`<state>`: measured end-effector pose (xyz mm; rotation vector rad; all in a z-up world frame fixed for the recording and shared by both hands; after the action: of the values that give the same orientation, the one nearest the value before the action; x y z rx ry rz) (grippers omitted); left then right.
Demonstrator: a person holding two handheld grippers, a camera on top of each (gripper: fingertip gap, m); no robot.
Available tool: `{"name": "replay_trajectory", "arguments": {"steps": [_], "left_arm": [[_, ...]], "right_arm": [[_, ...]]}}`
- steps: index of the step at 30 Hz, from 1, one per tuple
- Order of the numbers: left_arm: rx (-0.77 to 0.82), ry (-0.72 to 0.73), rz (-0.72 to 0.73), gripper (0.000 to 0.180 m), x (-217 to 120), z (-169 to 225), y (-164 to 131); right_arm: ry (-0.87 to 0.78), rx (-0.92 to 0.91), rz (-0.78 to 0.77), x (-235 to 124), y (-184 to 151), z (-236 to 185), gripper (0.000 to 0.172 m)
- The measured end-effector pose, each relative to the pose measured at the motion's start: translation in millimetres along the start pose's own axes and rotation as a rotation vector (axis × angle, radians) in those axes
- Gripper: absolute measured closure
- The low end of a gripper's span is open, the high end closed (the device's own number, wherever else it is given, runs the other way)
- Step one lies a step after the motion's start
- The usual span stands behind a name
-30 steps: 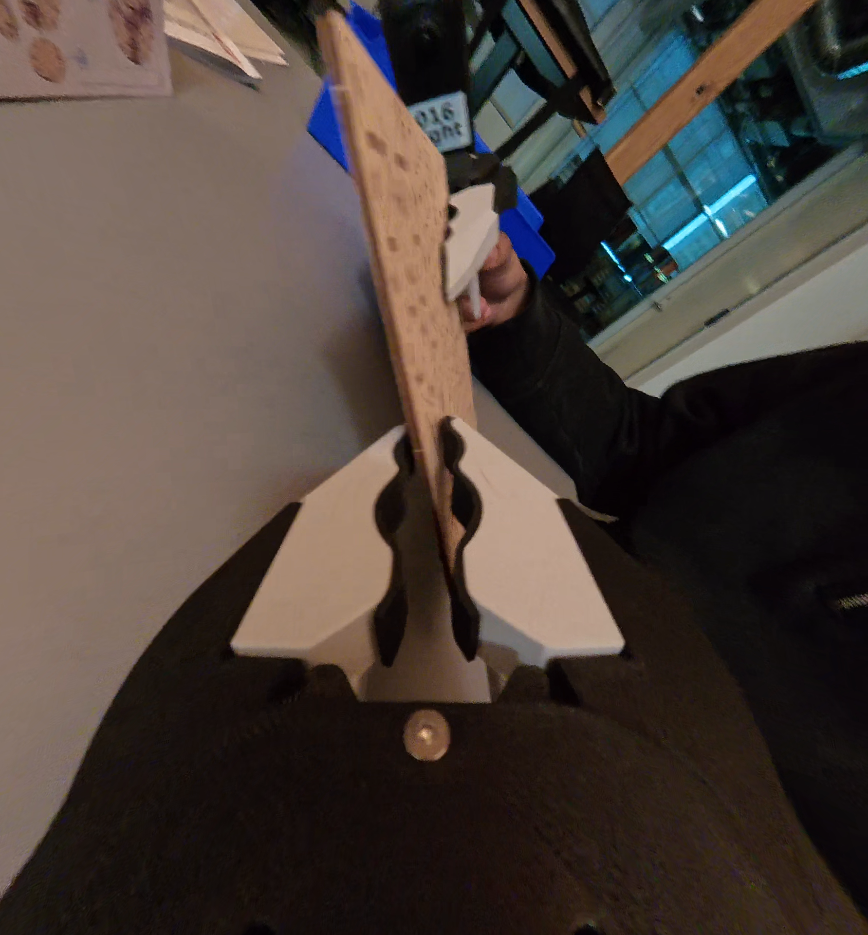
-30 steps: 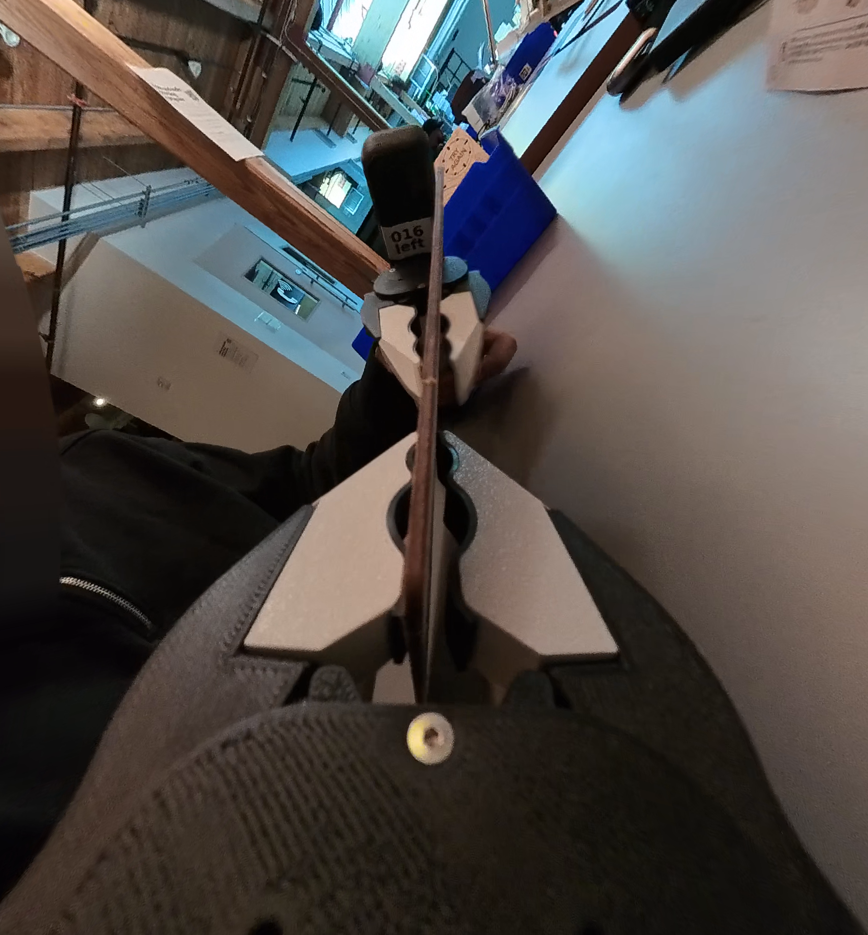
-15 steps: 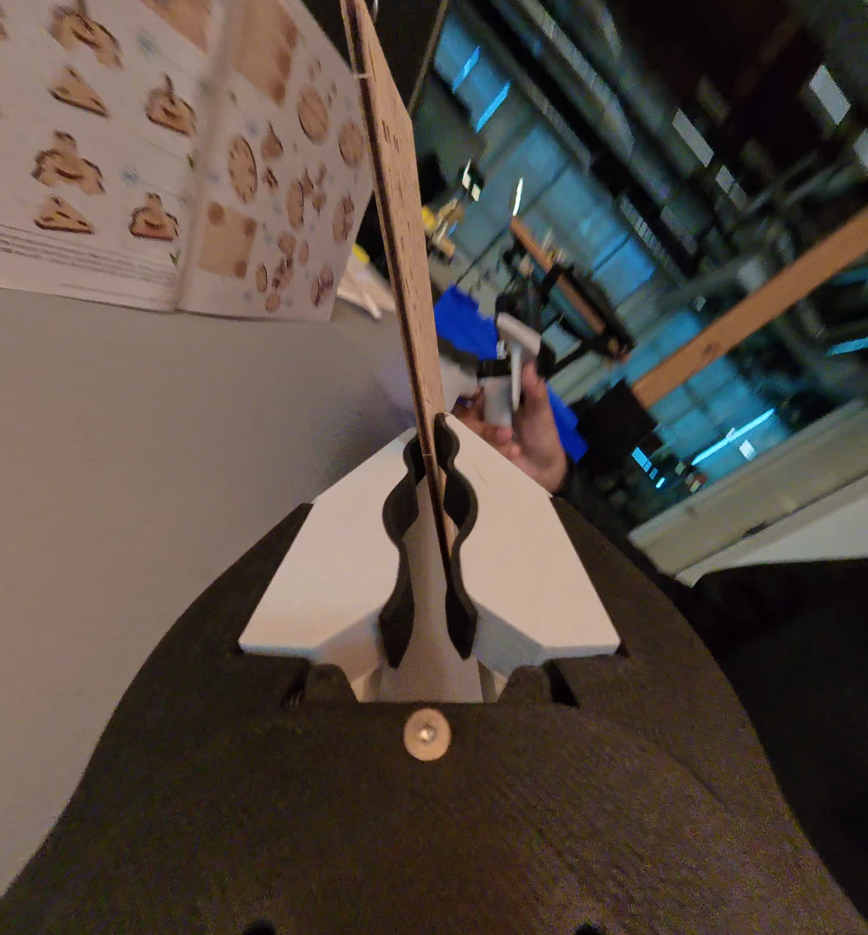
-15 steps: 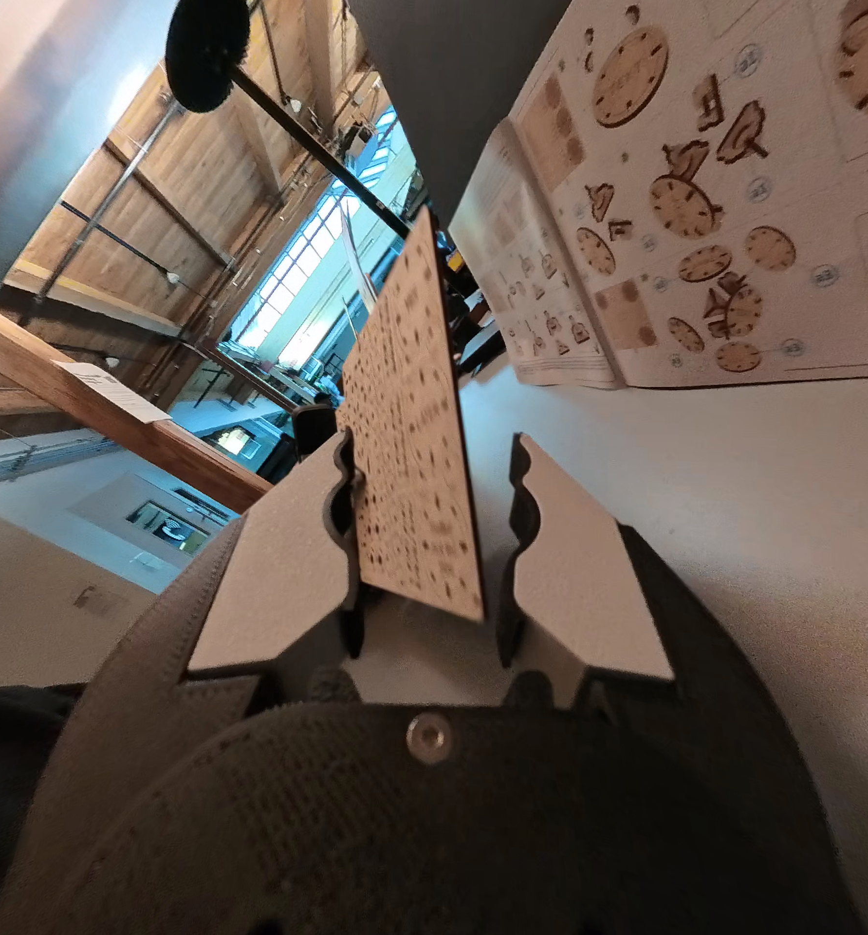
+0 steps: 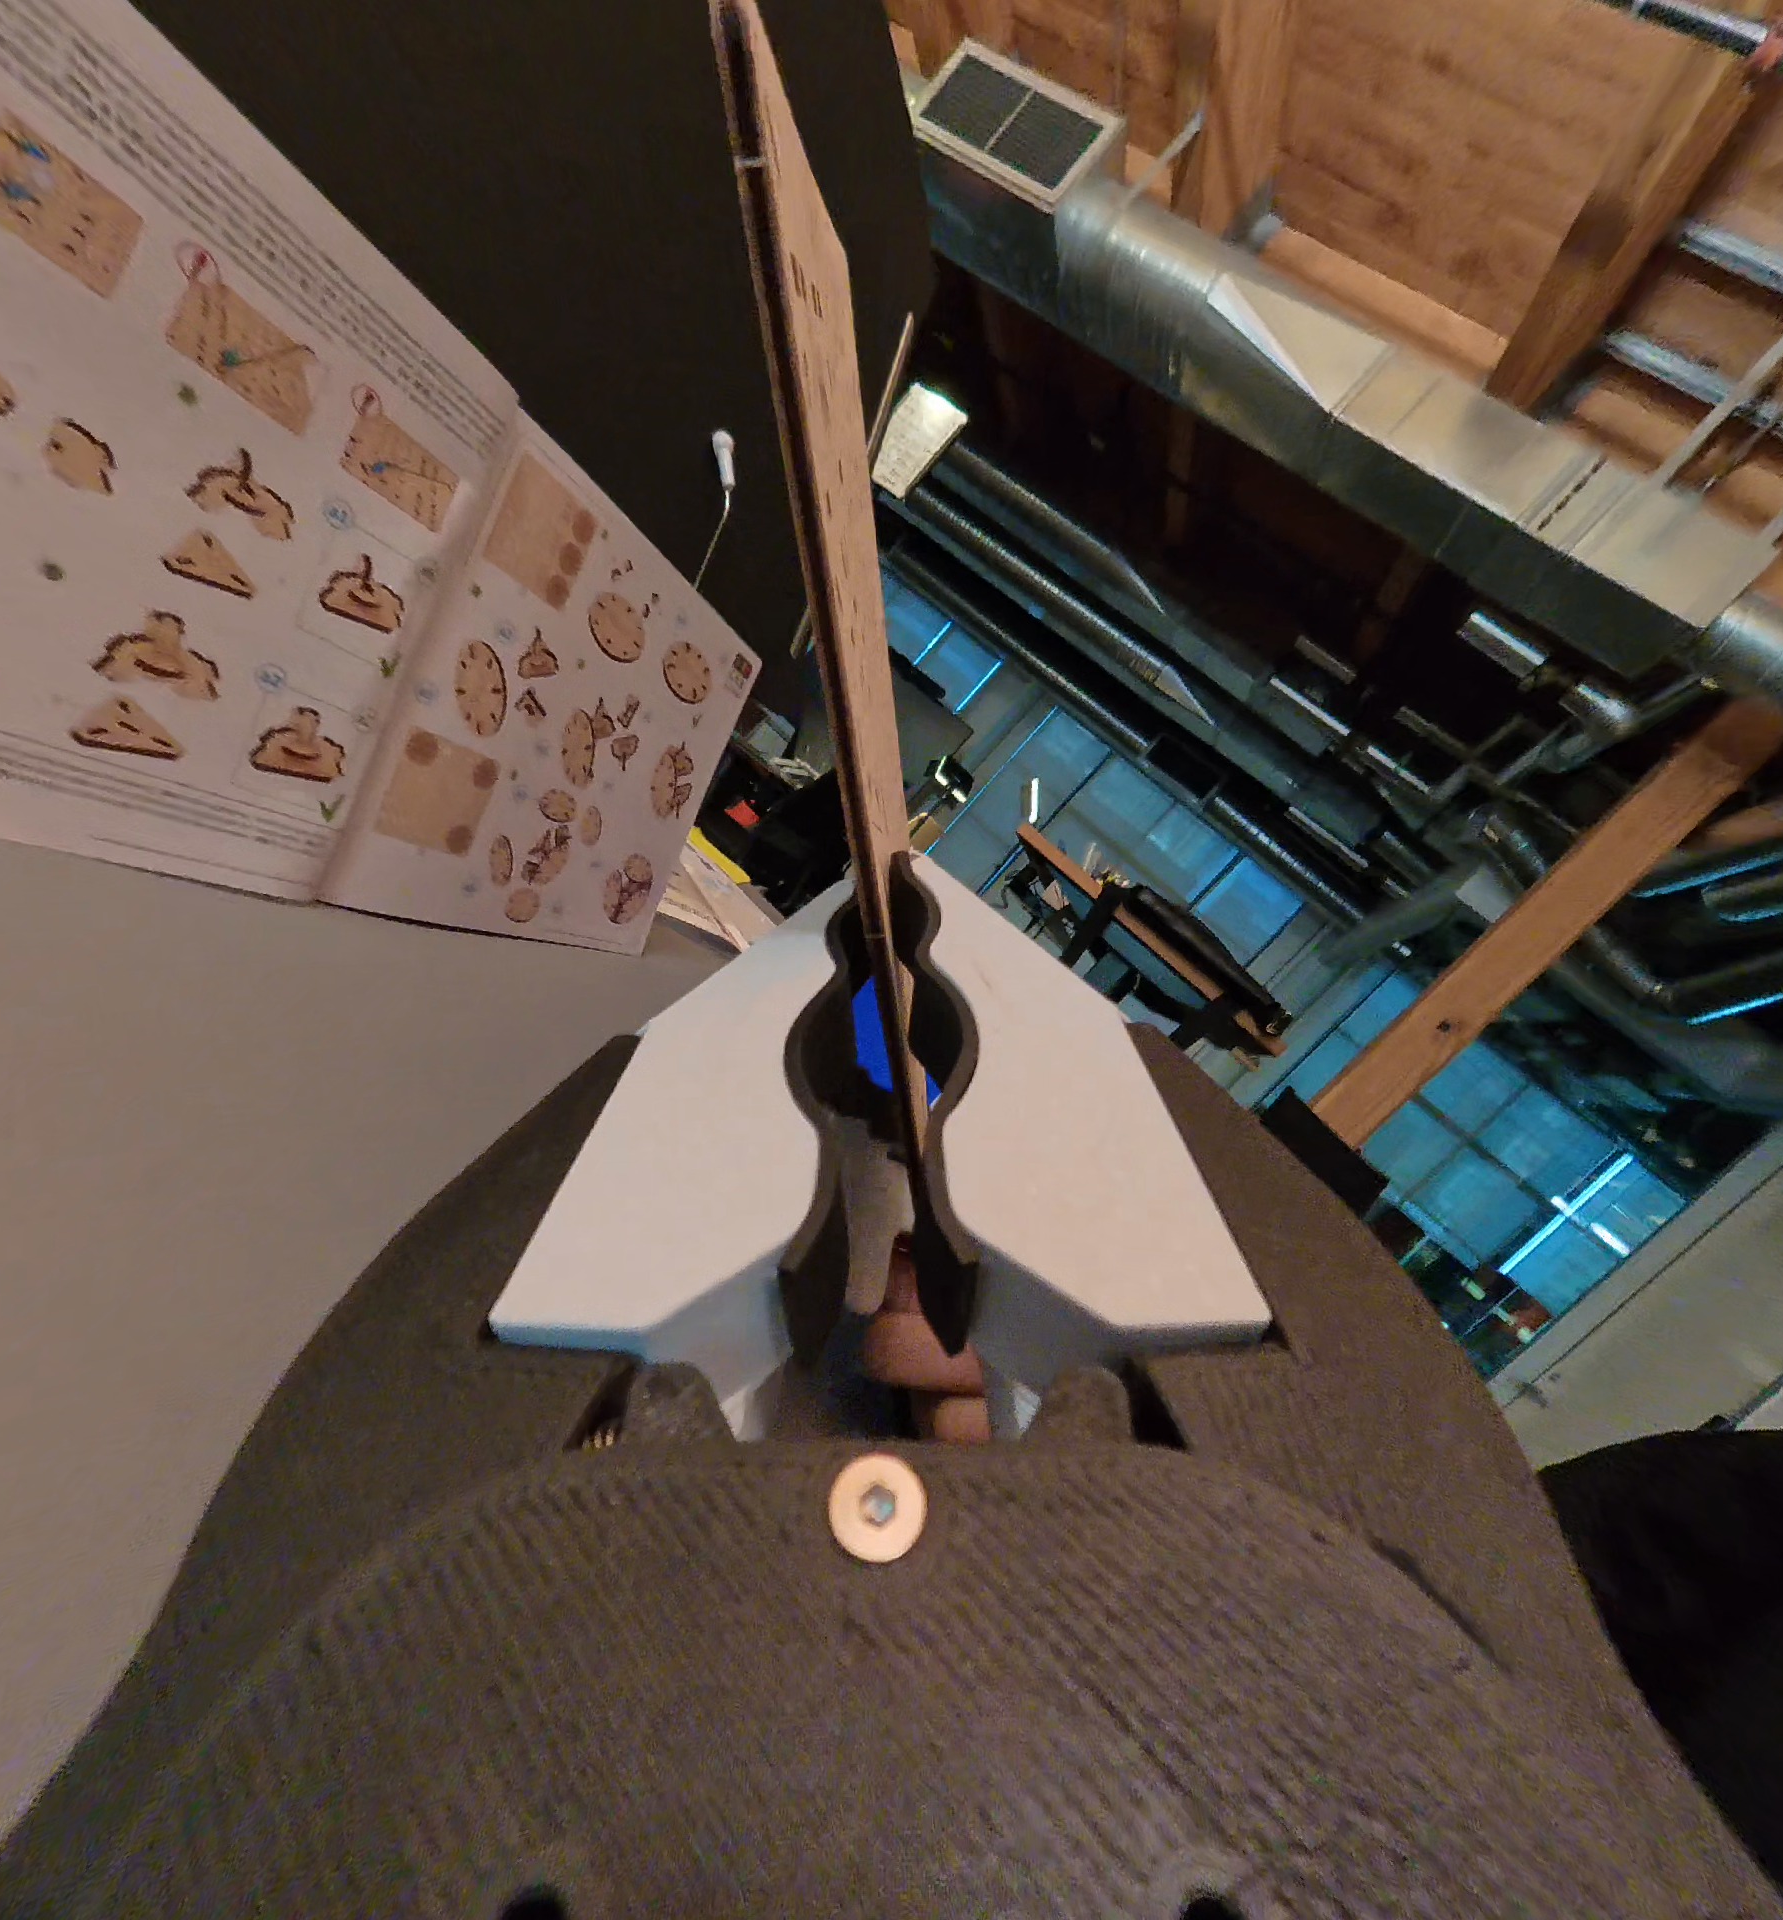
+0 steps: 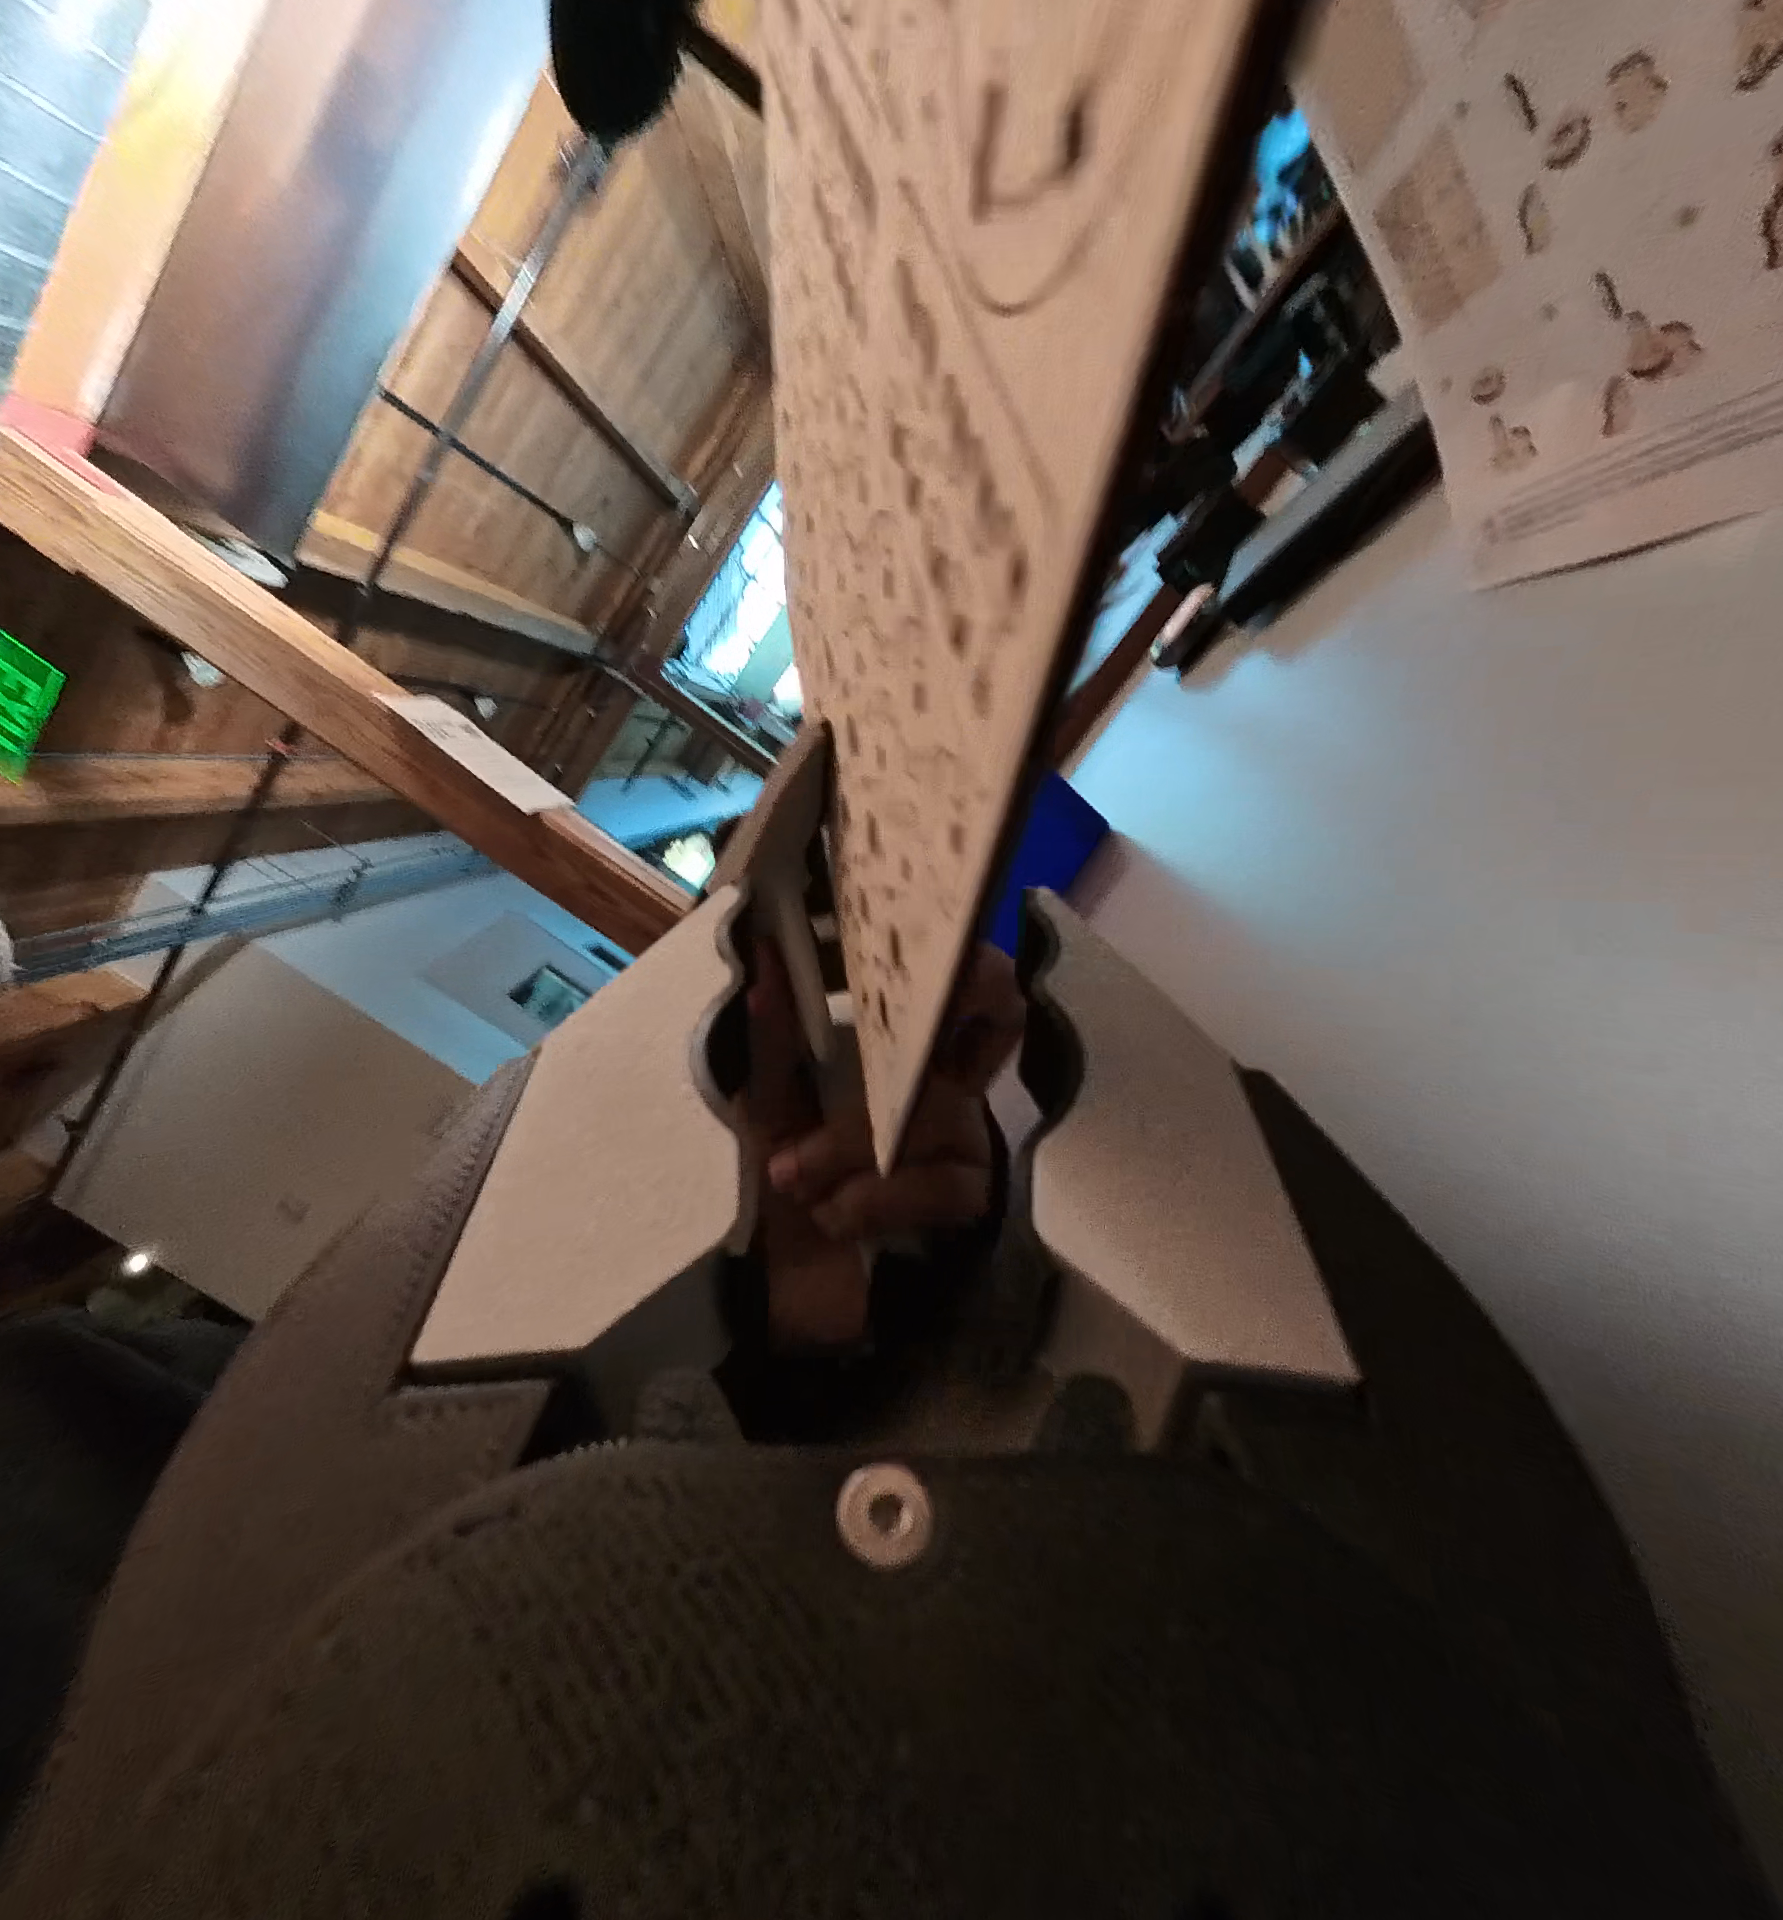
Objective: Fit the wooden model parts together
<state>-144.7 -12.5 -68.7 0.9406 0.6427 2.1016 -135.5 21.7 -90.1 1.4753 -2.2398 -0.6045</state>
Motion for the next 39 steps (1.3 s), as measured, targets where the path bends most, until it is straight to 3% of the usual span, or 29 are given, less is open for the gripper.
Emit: {"name": "replay_trajectory", "arguments": {"steps": [2,3,6,11,18,22,25,32,37,39], "left_arm": [[0.035,0.008,-0.042,0.177,4.7,1.2,-10.6],[0.043,0.001,-0.042,0.177,6.2,2.9,-12.0],[-0.014,-0.025,-0.068,0.175,8.7,3.5,-17.8],[-0.09,-0.122,-0.142,0.177,9.7,11.6,-26.4],[-0.018,-0.125,-0.274,0.175,15.1,19.3,-43.7],[0.081,-0.073,-0.212,0.179,10.9,16.1,-28.9],[0.129,-0.056,-0.158,0.179,6.7,16.5,-15.0],[0.089,-0.056,-0.114,0.178,4.1,13.7,-11.6],[0.035,-0.131,-0.091,0.174,4.0,20.6,-14.0],[0.026,-0.176,-0.121,0.158,6.9,27.1,-20.9]], "right_arm": [[0.014,0.016,0.06,-4.3,7.0,-2.6,0.134],[0.009,0.013,0.077,-7.8,9.9,-0.9,0.148],[0.039,-0.019,0.059,-15.3,14.1,-3.4,0.169],[0.05,-0.071,0.002,-22.6,18.5,-7.8,0.171],[0.055,-0.115,-0.06,-29.4,22.5,-7.8,0.168],[0.03,-0.08,0.034,-40.3,41.9,-0.7,0.156],[0.033,-0.039,0.069,-47.6,50.2,5.3,0.159],[0.074,-0.07,-0.074,-28.2,18.2,-1.8,0.168],[0.116,-0.079,-0.085,-31.7,18.8,-13.4,0.17],[0.115,-0.107,-0.126,-30.3,13.0,-15.8,0.171]]}}
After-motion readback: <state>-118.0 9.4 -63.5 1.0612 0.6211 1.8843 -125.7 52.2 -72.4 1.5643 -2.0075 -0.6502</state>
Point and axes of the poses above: each gripper's, where its closed fingertips meet, x out along the fingers, y out of its top, z = x × y across the jaws, the point moved 2 cm from there along -x, back along the fingers, and after that the axes turned 10 degrees about -y, right-handed, at the moved point
